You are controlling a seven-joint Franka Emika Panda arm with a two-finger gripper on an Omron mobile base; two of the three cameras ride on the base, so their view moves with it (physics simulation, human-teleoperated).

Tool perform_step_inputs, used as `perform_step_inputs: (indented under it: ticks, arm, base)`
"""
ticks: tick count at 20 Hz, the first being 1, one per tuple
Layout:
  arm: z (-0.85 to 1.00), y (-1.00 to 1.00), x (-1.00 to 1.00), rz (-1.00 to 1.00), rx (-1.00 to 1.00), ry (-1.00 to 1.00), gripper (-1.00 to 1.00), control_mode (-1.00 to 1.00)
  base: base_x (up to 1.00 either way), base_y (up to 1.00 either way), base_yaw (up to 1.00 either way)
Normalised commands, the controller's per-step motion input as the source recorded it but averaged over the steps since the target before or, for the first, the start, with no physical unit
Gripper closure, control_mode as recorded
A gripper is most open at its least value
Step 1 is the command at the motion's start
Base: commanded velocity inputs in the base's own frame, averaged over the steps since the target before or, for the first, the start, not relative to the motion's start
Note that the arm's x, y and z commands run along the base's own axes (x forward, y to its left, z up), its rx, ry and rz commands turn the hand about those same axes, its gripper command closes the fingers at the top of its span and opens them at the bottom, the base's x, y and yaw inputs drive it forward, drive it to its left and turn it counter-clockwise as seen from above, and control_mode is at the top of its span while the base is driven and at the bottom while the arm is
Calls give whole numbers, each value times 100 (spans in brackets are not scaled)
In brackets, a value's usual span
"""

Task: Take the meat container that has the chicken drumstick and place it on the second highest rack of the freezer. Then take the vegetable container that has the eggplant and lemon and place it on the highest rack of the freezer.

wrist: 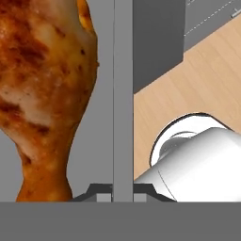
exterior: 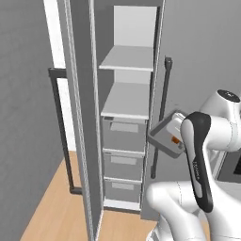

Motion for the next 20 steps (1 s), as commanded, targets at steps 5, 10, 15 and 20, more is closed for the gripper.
perform_step_inputs:
  ticks: [5,10,15,20]
  arm:
    - [0,0,0,0,0,0,100,100]
    - [0,0,0,0,0,0,100,100]
    - [0,0,0,0,0,0,100,100]
    - [0,0,0,0,0,0,100,100]
  base:
    - [53,3,0]
    - [51,11,0]
    - [11,55,-15]
    - [49,37,-26]
